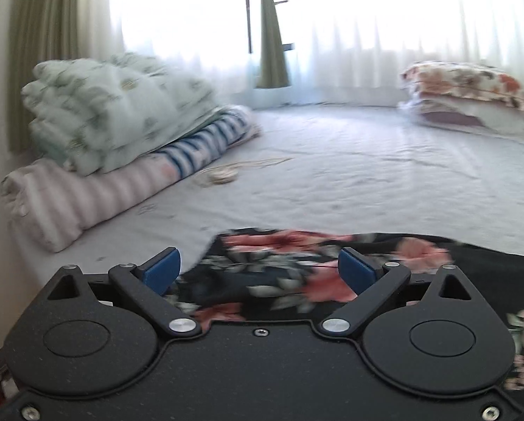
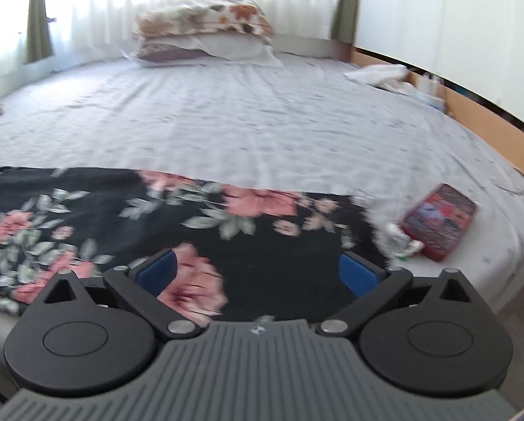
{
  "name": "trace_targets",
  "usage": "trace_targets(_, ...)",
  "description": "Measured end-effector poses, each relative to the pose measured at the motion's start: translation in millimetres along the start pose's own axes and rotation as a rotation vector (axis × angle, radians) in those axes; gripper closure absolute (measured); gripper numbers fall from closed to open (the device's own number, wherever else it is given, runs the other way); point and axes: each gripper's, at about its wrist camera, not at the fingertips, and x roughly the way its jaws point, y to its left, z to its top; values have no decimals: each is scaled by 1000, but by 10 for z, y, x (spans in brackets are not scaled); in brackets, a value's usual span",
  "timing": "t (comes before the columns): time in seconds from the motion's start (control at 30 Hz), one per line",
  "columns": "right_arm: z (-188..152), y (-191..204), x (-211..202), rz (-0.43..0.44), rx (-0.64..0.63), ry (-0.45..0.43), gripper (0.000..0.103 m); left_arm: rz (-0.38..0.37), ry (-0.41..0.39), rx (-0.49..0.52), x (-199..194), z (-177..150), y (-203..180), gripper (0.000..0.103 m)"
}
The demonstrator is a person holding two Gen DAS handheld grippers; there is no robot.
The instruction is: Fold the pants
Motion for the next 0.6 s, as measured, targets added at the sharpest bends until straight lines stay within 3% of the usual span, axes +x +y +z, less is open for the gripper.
trace_targets(0.23,-156,649,200,143,-6,-55,0,-227,-20,79,-456,-329,-890,5)
trace_targets(0.47,-375,990,273,203,-37,-104,0,-356,-16,173,-744,-774,-1616,5)
trace_targets(0.6,-475,1012,363,196,-40,-72,0,-354,7,211,-752,-942,-1824,5)
